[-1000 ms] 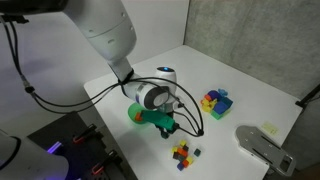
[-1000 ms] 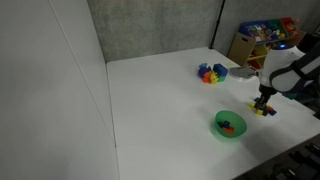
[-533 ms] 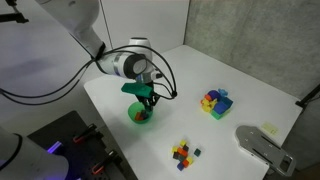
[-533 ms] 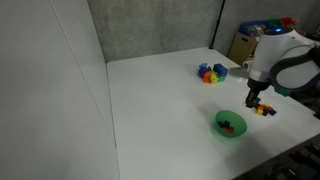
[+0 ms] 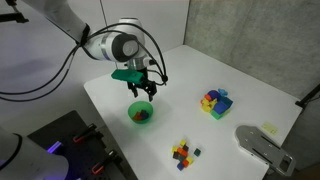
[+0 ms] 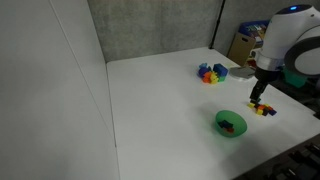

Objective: Put one small blue block inside the green bowl

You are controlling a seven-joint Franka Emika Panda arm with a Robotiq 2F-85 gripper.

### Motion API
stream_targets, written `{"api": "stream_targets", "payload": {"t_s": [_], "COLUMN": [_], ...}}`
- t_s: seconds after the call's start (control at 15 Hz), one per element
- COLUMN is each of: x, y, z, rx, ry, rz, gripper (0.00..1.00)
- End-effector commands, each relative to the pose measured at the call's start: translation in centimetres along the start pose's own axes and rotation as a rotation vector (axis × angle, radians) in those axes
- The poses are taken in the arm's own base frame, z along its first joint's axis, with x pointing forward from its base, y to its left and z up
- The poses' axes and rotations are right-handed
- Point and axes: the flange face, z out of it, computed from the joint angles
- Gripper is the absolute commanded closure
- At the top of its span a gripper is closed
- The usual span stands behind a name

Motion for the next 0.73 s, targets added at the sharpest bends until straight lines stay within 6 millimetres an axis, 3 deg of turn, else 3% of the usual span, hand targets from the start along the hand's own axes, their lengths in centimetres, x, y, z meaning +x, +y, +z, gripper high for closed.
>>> {"api": "stream_targets", "payload": {"t_s": [0.0, 0.47, 0.6, 0.67], "x": [-2.6, -6.1, -6.8, -5.6], "y": [2.3, 5.0, 5.2, 5.0], "z": [-3.8, -8.9, -9.4, -8.9], "rx": [0.037, 0.242, 0.23, 0.218], "ry": [0.002, 0.018, 0.022, 0.014], "rz": [0.075, 0.119, 0.115, 0.129], "gripper": [0.0, 0.0, 0.0, 0.0]}}
